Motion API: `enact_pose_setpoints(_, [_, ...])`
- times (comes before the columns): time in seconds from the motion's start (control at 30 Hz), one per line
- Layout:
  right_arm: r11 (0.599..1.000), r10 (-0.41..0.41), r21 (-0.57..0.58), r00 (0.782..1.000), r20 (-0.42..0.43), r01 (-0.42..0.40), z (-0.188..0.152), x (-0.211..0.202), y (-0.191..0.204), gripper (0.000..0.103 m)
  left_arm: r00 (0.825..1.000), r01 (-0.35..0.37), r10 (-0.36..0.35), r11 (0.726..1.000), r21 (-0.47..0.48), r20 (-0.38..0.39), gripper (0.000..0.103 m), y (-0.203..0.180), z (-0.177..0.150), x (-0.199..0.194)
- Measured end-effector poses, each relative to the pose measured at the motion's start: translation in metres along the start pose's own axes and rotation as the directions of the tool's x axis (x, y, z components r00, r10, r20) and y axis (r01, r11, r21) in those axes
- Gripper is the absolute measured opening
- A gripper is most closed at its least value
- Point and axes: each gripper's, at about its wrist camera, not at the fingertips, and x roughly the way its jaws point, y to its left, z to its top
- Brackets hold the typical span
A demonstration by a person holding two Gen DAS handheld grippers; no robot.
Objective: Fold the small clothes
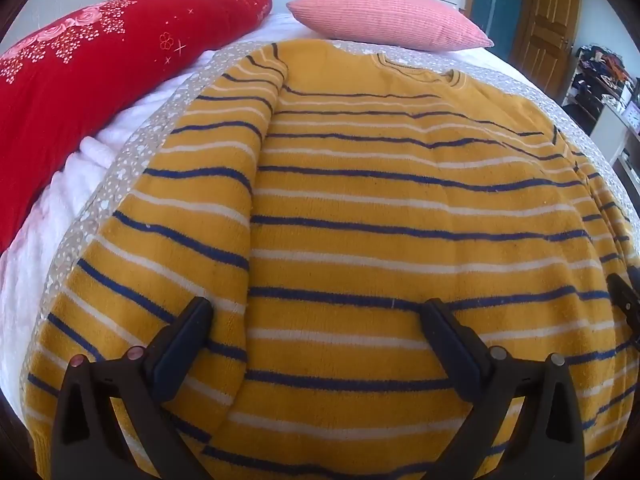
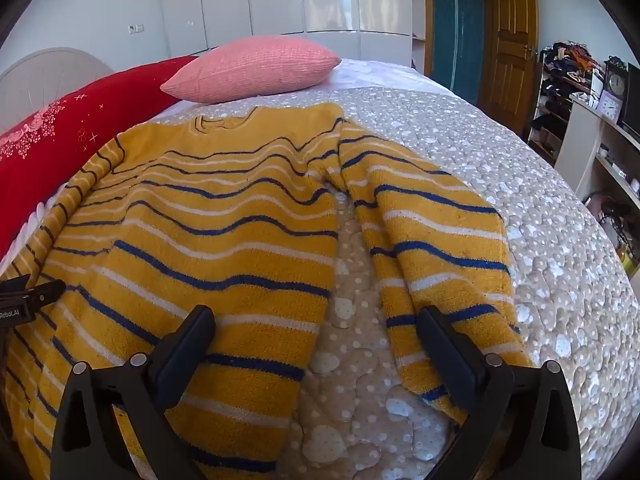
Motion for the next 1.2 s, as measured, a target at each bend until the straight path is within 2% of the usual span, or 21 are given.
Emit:
enact_pose_setpoints(0.07, [1.000,0.003,0.003,1.000,0.009,-0.003,0.001,-0.001,0.002,0.102,1.000,0.008,-0.008,1.000,0.022,-0.001,0.103,-0.002,0.002,0.000])
enact_pose_setpoints(0.13, [1.000,0.000,0.003,1.000,0.007,0.000,0.003,-0.001,0.004,0.102,1.000,0.008,-0.008,1.000,0.015,0.029,0.103,0.002,-0.008,-0.001])
enact_pose_setpoints(0.3, [1.000,-0.018,-0.009,1.000,-0.001,0.018,0.007,0.002,0.009,0.102,0.999,0.026,-0.026,1.000,0.007,0.025,0.103,0.009,-0.011,-0.004])
enact_pose_setpoints(0.37, [1.000,-0.019,-0.014,1.000,0.000,0.019,0.004,0.002,0.009,0.102,1.000,0.009,-0.010,1.000,0.007,0.021,0.103,0.000,-0.008,-0.005])
enact_pose_setpoints(1.2, [1.000,-0.015,-0.013,1.000,-0.007,0.015,-0.001,0.005,0.003,0.103,1.000,0.000,-0.001,1.000,0.011,0.028,0.103,0.002,-0.008,-0.005])
